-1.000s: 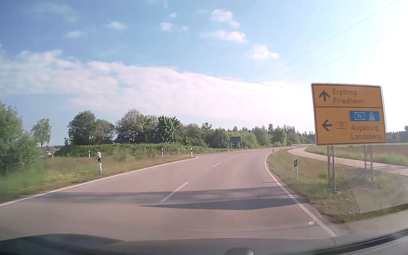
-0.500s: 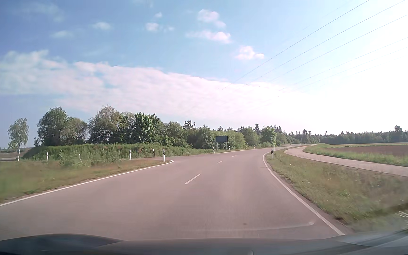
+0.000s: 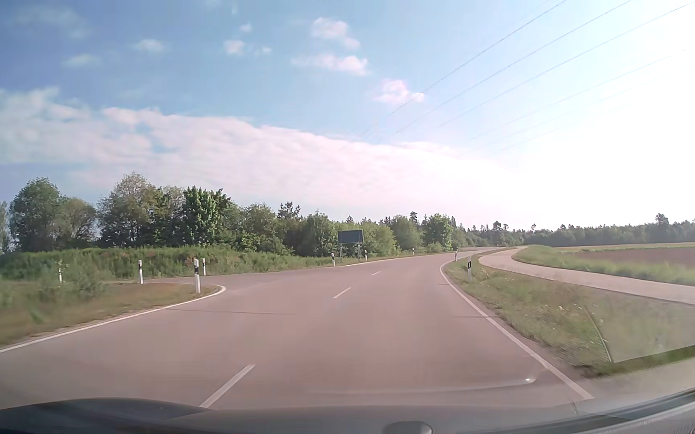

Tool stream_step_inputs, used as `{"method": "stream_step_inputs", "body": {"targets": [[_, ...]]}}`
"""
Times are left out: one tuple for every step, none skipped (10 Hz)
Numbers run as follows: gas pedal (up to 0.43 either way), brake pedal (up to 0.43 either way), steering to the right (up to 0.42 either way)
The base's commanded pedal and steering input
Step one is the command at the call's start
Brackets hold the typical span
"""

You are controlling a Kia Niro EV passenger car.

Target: Follow the waypoints while adhering to traffic rules and regulations

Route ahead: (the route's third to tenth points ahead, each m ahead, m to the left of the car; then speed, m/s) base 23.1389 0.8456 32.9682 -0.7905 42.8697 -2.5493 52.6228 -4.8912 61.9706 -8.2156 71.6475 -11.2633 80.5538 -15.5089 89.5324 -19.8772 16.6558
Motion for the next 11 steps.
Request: {"method": "stream_step_inputs", "body": {"targets": [[0.157, 0.000, 0.036], [0.169, 0.000, 0.035], [0.169, 0.000, 0.033], [0.169, 0.000, 0.030], [0.169, 0.000, 0.027], [0.157, 0.000, 0.025], [0.157, 0.000, 0.023], [0.157, 0.000, 0.022], [0.150, 0.000, 0.022], [0.150, 0.000, 0.022], [0.150, 0.000, 0.022]]}}
